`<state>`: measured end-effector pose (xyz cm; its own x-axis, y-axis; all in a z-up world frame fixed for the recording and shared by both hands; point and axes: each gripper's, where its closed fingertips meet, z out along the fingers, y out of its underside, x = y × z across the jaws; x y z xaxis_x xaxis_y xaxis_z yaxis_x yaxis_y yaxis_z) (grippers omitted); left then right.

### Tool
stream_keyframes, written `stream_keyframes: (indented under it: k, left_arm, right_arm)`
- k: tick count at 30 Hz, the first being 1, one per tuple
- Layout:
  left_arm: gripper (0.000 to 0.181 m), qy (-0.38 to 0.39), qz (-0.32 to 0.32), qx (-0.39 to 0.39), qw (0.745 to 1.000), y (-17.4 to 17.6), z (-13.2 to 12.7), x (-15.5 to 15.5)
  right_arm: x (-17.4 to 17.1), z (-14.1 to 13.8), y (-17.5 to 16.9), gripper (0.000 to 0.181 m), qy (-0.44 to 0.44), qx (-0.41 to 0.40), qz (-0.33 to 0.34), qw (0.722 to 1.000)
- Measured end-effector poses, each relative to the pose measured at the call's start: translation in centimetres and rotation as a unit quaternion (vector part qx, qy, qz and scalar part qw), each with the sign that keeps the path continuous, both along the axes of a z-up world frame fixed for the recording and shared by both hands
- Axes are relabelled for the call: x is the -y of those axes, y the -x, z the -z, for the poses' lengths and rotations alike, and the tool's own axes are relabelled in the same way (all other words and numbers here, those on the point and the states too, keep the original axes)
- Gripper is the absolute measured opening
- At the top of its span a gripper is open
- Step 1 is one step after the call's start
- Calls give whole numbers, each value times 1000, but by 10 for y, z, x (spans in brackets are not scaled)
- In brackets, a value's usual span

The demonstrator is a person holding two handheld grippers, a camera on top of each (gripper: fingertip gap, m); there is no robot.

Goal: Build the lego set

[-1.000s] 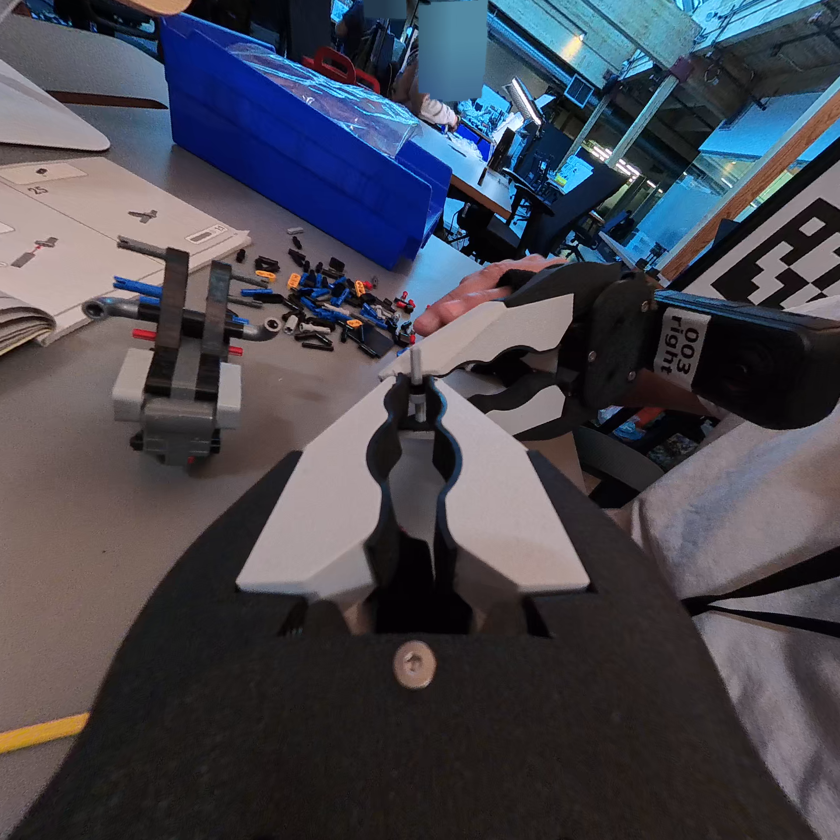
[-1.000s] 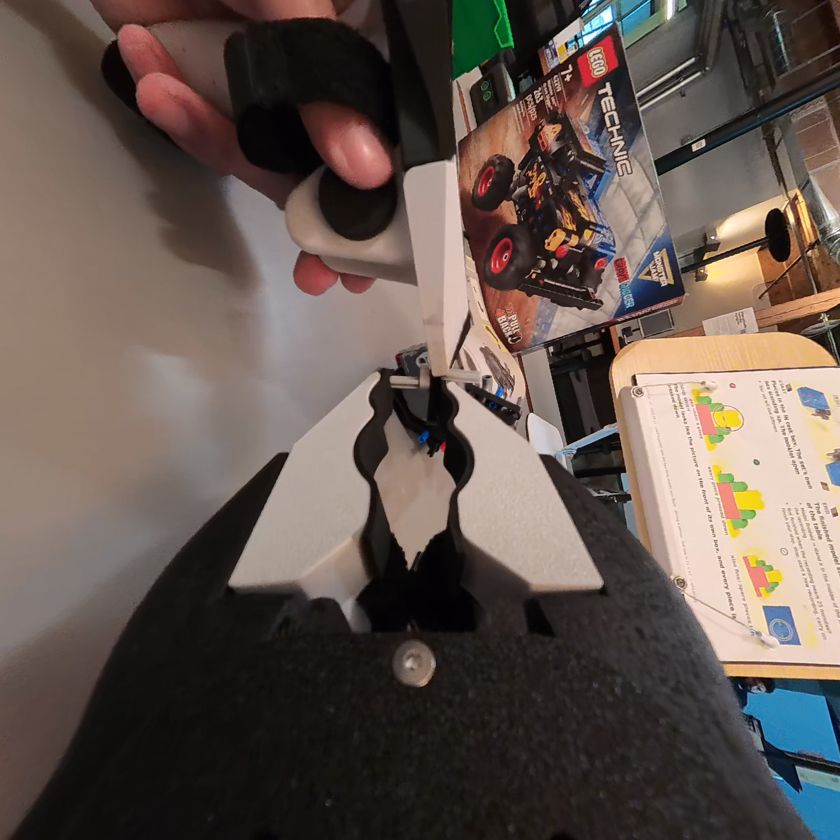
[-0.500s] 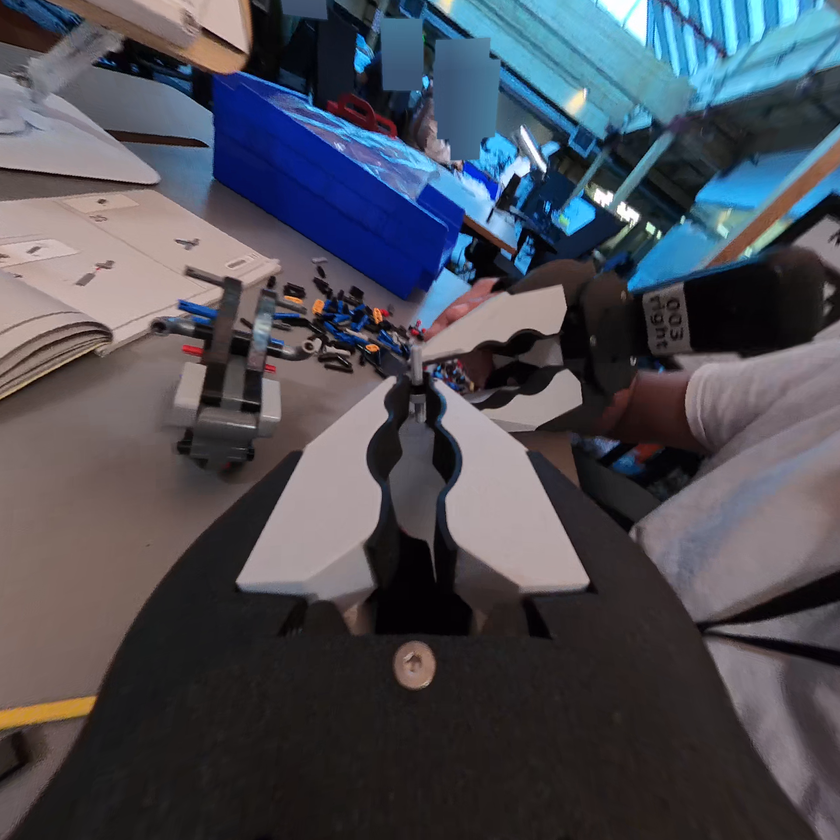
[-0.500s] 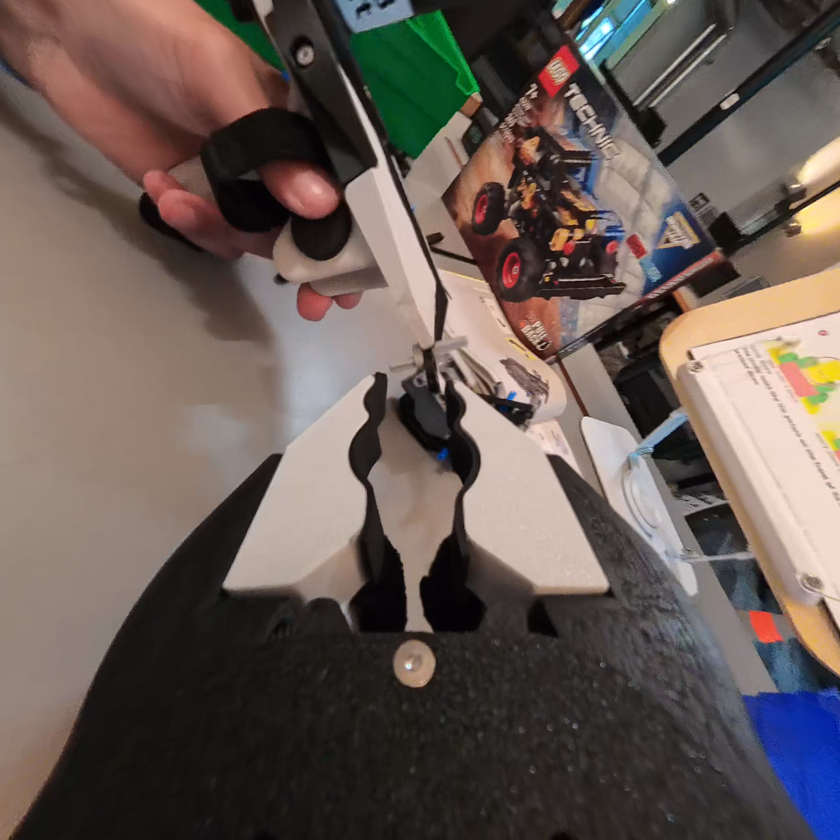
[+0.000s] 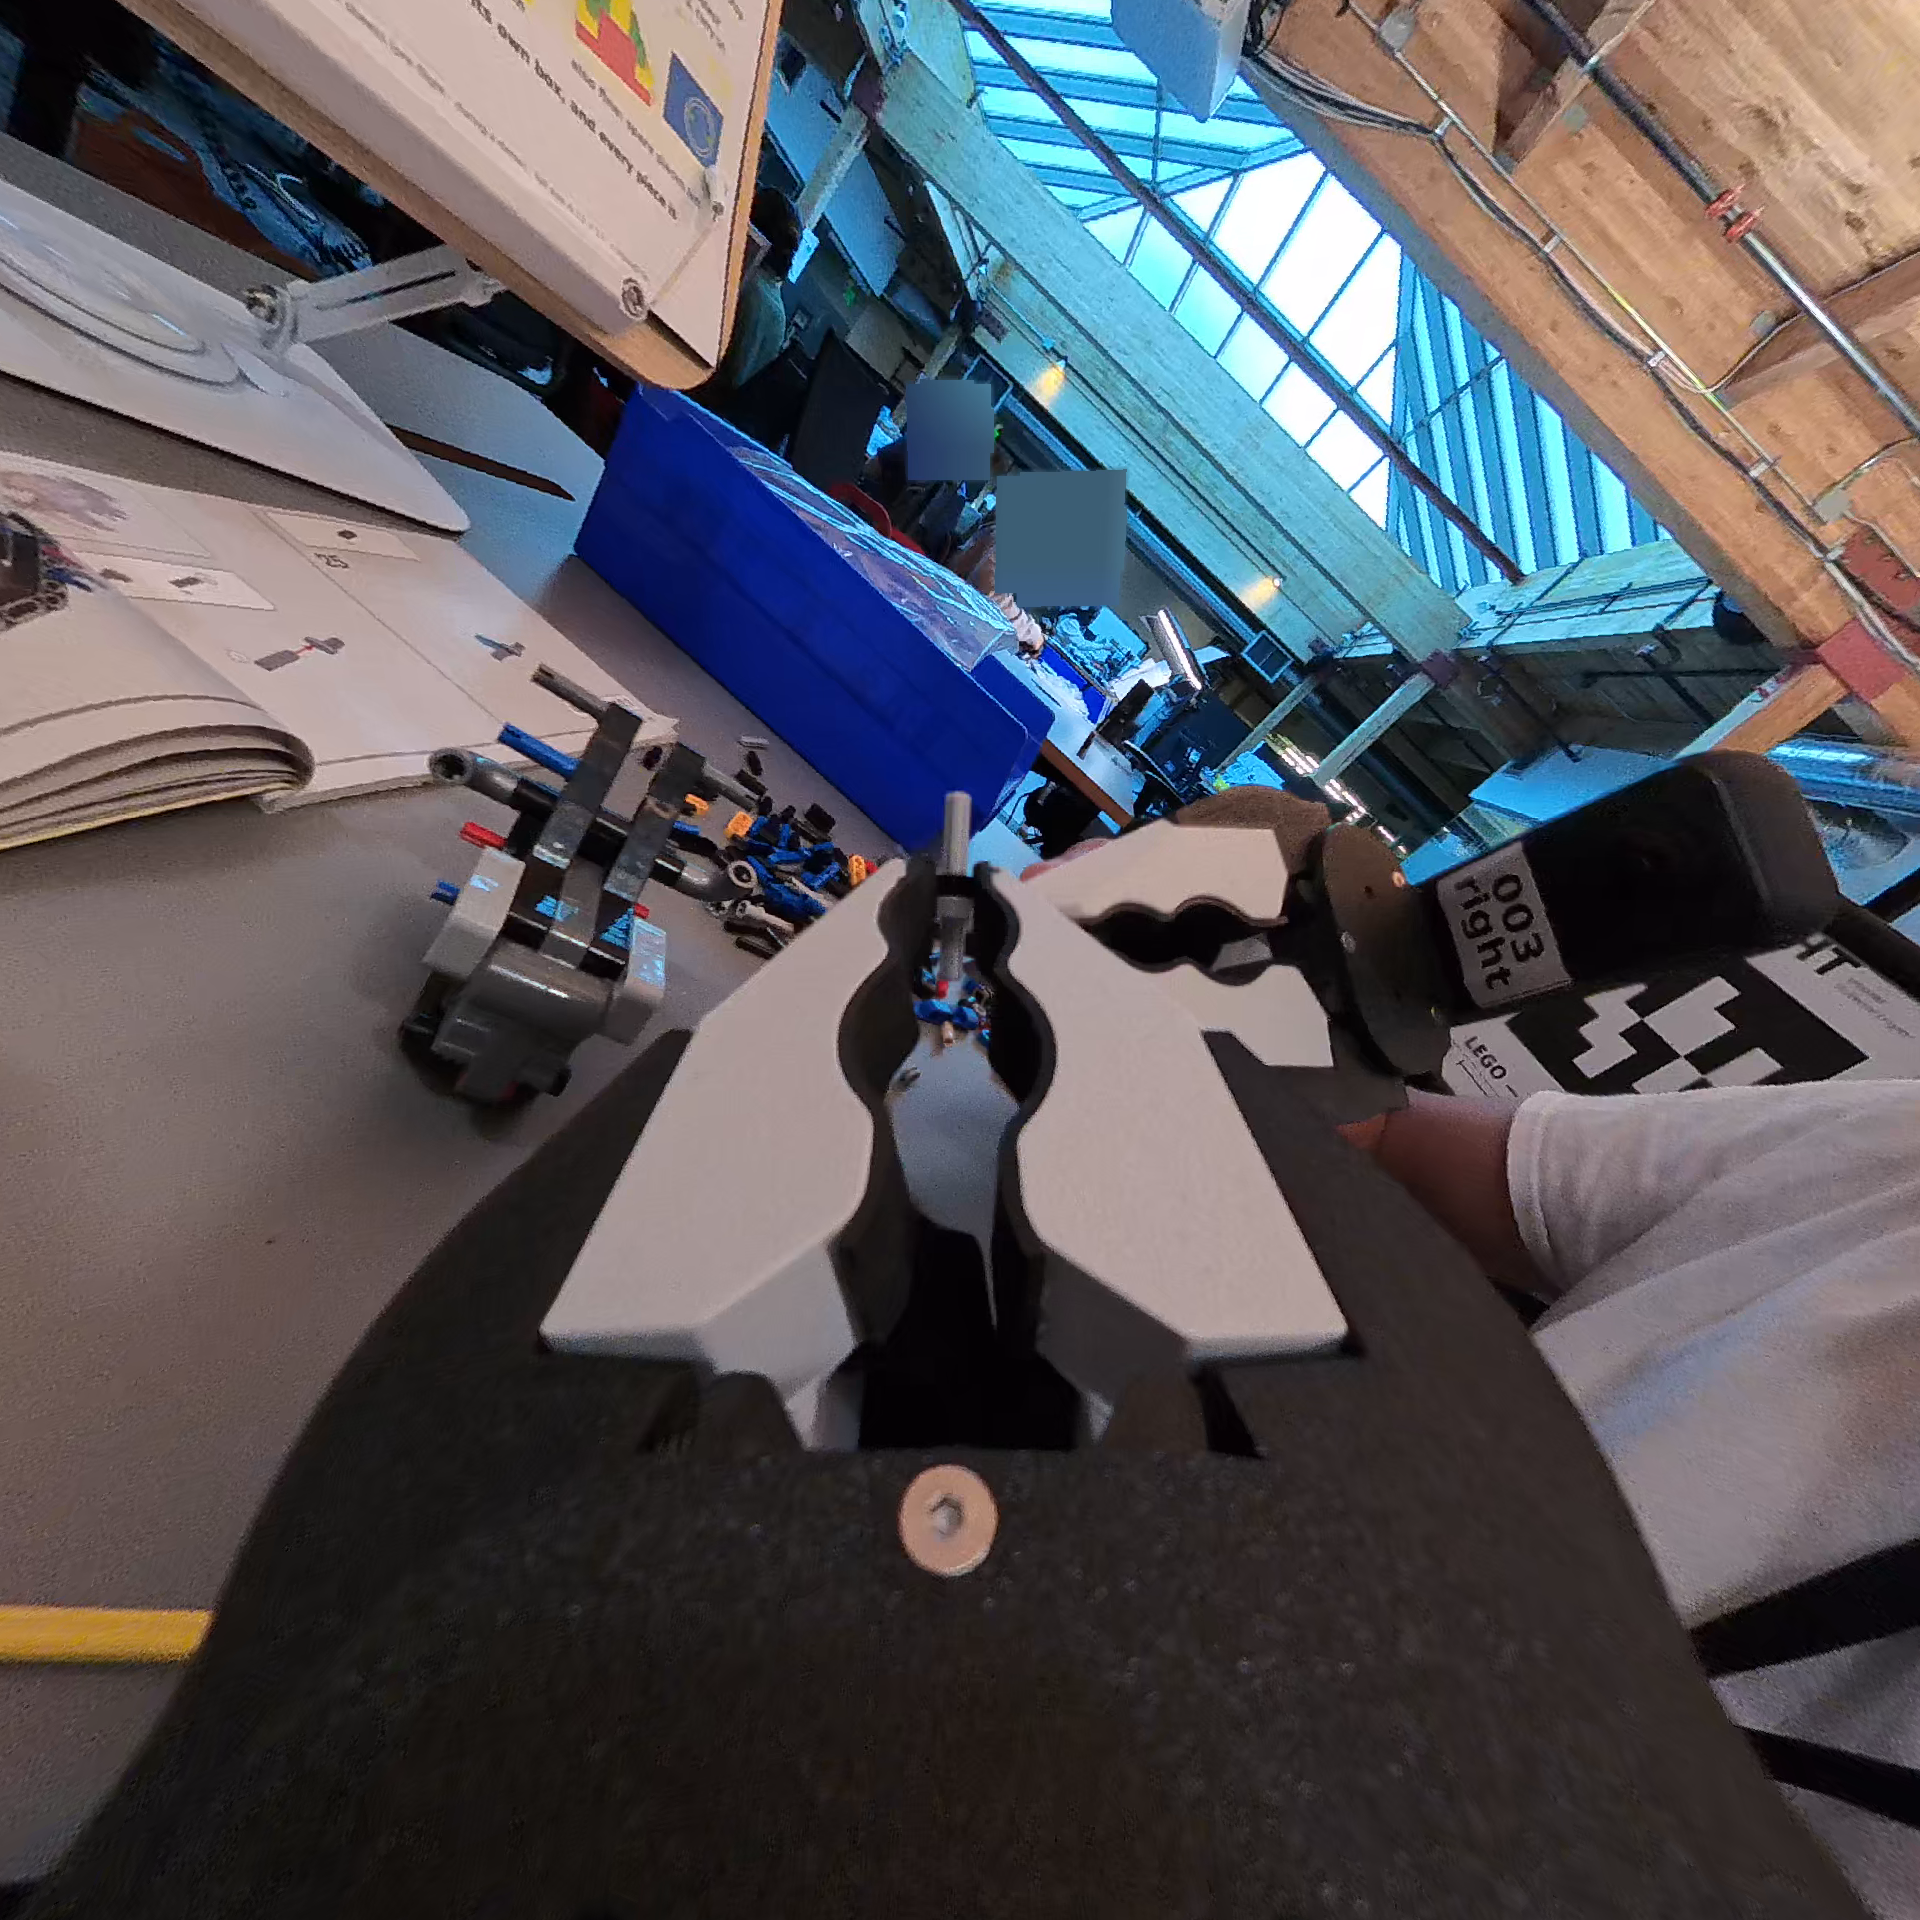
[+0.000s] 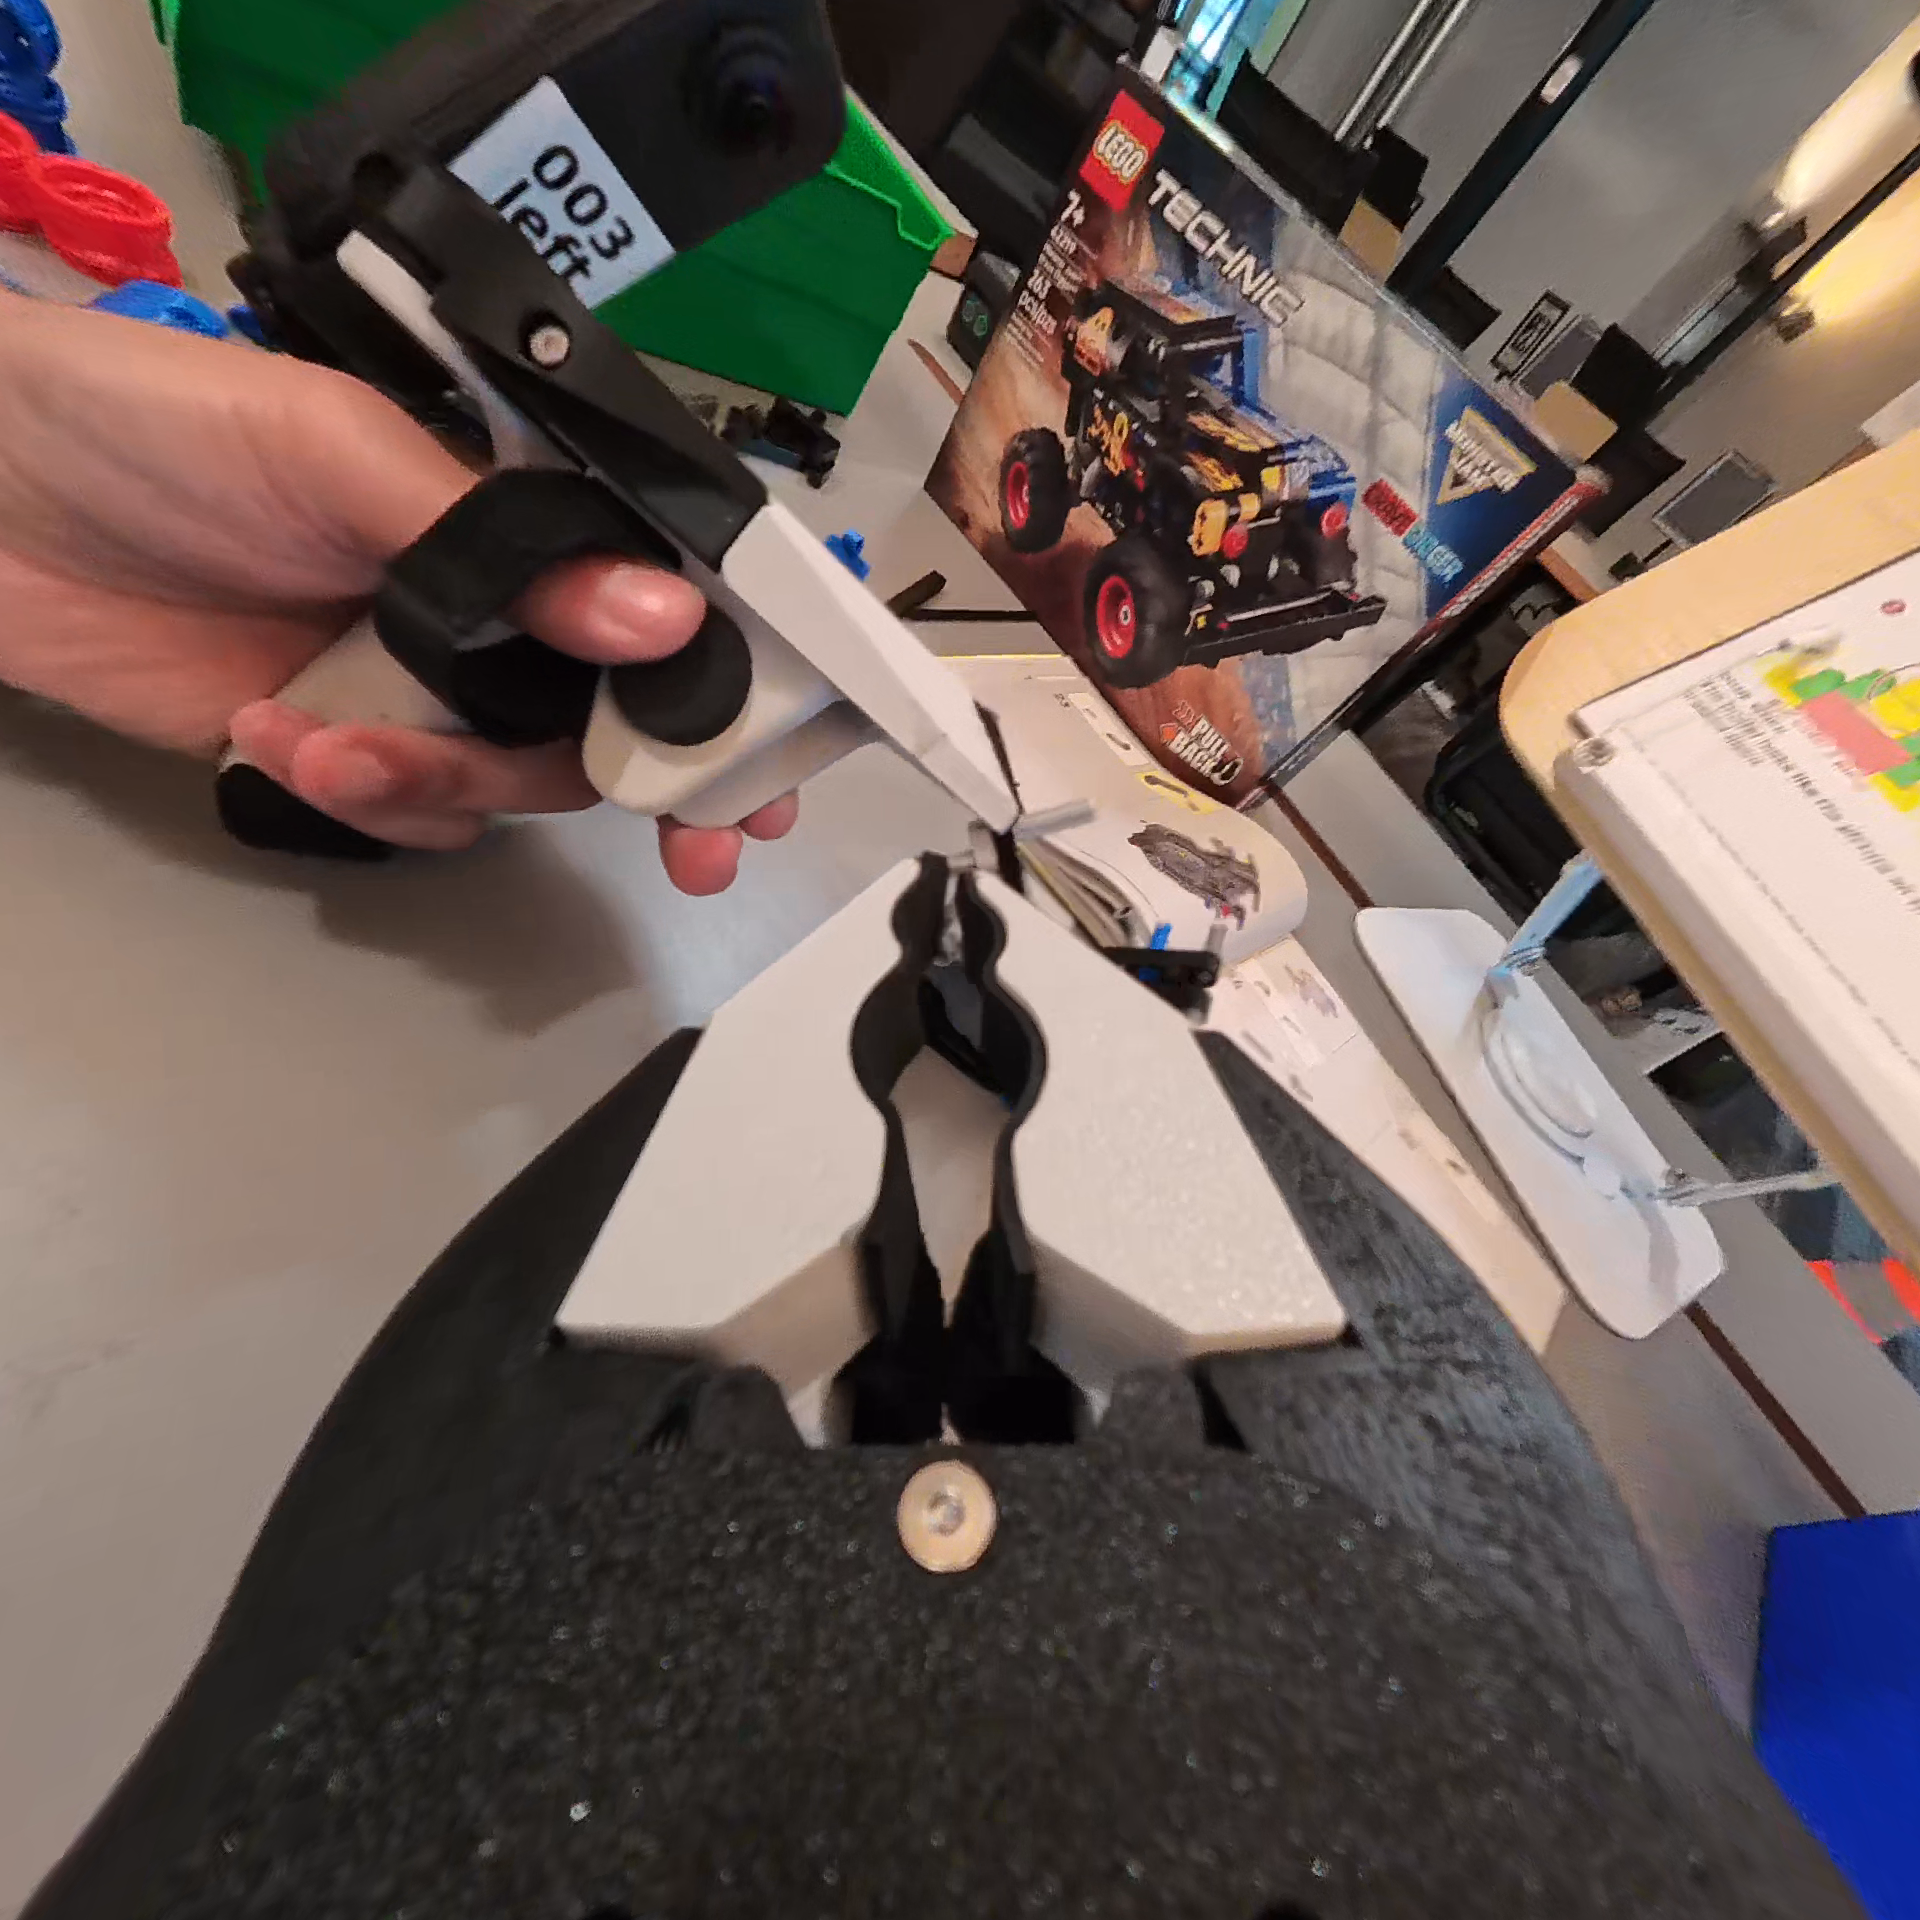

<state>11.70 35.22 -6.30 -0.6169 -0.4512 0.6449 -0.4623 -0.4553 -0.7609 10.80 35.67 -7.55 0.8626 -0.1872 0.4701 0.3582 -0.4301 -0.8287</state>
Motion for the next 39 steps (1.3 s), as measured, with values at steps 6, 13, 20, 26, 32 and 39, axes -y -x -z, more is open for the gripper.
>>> stream_keyframes:
  k: [6, 13, 20, 26, 32, 39]
  left_arm:
    - [5, -21, -10, 26, 999, 3, -5, -1]
    - [5, -96, 33, 202, 974, 37, -37, 14]
    - [5, -123, 89, 282, 947, 64, -43, 31]
    - [5, -124, 68, 280, 950, 59, -42, 32]
    - [4, -91, 88, 272, 954, 64, -44, 38]
    - [4, -99, 90, 284, 950, 69, -43, 41]
  right_arm:
    - [-5, 7, 6, 10, 1, -71, -7, 997]
    - [17, -16, 23, 26, -81, -214, -101, 968]
    - [39, -36, 50, 20, -94, -135, -175, 971]
    - [38, -26, 49, 20, -83, -148, -155, 973]
    - [26, -31, 50, 17, -146, -199, -125, 961]
    - [34, -37, 56, 4, -145, -202, -159, 955]
